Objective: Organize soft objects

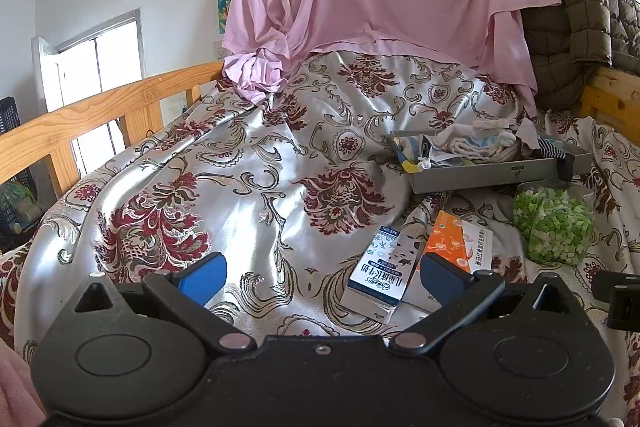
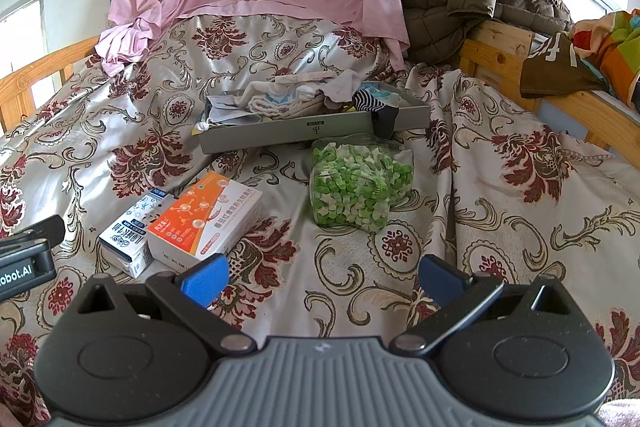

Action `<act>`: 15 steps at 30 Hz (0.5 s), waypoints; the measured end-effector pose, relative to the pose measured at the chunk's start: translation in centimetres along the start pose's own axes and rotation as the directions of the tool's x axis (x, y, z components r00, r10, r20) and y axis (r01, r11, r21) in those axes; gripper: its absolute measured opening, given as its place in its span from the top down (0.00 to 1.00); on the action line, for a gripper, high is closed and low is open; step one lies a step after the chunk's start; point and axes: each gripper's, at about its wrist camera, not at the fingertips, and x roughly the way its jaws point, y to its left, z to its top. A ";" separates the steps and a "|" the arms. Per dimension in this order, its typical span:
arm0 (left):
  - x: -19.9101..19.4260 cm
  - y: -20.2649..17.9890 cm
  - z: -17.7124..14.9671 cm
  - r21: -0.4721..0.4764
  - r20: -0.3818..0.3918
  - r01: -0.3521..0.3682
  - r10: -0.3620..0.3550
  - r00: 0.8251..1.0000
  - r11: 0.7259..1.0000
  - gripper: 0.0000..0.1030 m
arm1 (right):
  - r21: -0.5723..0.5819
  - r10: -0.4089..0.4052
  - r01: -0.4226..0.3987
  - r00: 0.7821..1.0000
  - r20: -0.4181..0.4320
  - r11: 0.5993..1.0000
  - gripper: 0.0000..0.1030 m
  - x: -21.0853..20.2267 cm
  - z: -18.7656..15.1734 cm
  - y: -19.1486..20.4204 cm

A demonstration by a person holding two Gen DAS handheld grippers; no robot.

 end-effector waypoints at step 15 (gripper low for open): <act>-0.2 0.1 0.0 0.003 0.012 0.006 -0.006 1.000 1.000 0.01 | 0.001 0.001 -0.001 1.000 -0.002 1.000 0.00 0.0 0.0 0.0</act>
